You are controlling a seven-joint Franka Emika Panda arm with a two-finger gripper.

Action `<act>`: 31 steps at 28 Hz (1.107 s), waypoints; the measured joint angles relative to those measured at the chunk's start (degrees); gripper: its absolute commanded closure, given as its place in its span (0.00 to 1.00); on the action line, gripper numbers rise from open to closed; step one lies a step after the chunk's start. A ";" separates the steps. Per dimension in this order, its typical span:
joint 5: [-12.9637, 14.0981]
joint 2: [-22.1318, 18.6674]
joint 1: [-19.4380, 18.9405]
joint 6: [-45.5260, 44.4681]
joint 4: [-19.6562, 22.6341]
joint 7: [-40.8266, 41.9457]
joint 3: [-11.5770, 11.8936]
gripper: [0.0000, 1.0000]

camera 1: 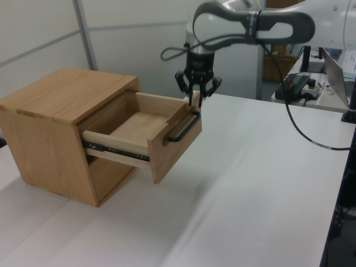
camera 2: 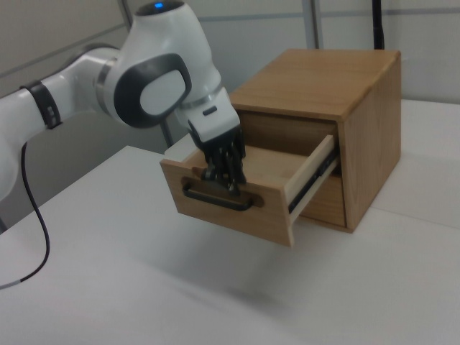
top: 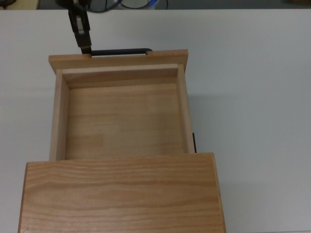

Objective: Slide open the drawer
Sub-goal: 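Open the gripper, release the handle and lift away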

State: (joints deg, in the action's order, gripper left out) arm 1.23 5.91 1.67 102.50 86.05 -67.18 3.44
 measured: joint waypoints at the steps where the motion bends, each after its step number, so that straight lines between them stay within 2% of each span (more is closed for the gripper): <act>1: 0.00 -0.14 0.12 0.00 -0.65 1.10 0.00 0.00; 5: 0.00 -1.03 0.36 0.01 -2.76 5.93 0.00 0.00; 15: 0.00 -2.66 0.35 0.00 -4.46 16.37 -0.22 0.00; 19: 0.11 -2.68 0.32 0.00 -4.80 24.10 -0.38 0.00; 25: 1.74 -2.80 0.31 -0.57 -5.15 37.40 -0.38 0.00; 31: 1.88 -2.82 0.35 -5.33 -5.17 55.89 -0.35 0.00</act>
State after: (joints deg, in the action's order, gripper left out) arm 3.11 3.08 2.02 97.17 80.88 -11.29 3.10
